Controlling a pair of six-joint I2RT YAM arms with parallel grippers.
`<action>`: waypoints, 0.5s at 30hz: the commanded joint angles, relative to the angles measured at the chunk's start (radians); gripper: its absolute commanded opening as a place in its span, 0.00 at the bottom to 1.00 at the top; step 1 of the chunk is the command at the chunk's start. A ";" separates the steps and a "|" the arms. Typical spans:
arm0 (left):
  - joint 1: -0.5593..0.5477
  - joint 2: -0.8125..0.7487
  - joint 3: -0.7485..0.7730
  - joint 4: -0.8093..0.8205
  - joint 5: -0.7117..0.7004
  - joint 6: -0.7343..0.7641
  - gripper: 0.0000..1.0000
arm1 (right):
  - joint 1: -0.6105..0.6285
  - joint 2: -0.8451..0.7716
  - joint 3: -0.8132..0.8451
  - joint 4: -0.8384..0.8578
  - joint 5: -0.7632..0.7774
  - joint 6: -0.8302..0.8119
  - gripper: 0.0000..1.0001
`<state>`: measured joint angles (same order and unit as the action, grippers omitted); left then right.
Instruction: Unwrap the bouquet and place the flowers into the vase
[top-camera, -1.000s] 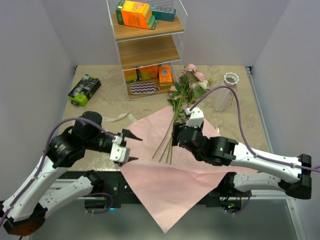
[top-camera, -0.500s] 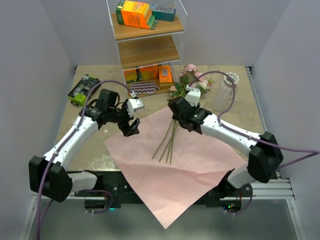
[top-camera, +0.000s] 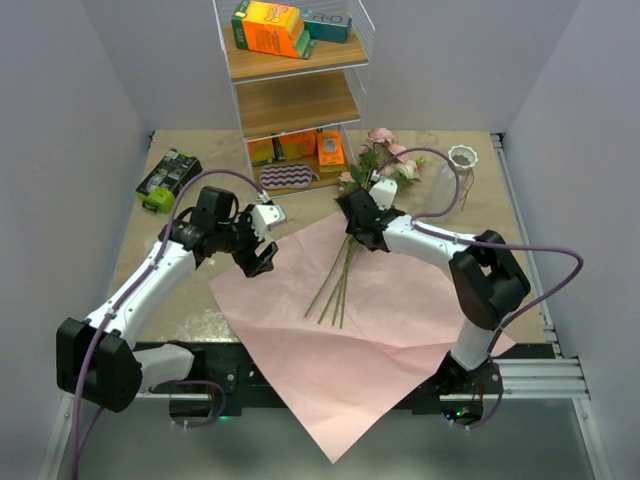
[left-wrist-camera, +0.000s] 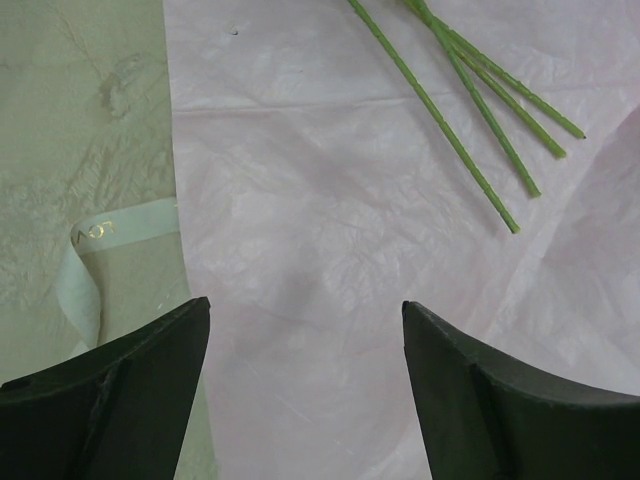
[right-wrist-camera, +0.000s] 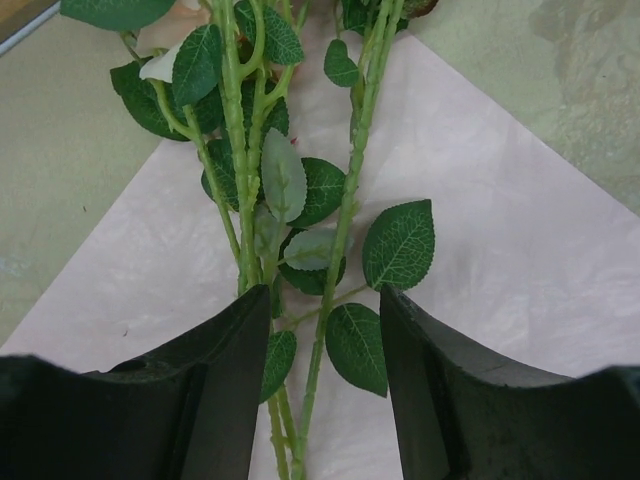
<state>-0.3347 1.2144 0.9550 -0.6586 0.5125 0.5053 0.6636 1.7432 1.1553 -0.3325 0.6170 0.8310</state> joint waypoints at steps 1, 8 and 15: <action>0.005 -0.044 -0.002 0.019 -0.029 0.006 0.81 | 0.001 0.041 0.012 0.075 -0.002 0.020 0.50; 0.005 -0.070 -0.025 0.028 -0.035 0.016 0.81 | -0.010 0.101 -0.002 0.104 0.006 0.016 0.41; 0.005 -0.084 -0.053 0.048 -0.042 0.010 0.80 | -0.009 0.101 -0.058 0.135 -0.010 0.046 0.29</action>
<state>-0.3347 1.1522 0.9108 -0.6483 0.4801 0.5121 0.6598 1.8503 1.1194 -0.2382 0.6075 0.8394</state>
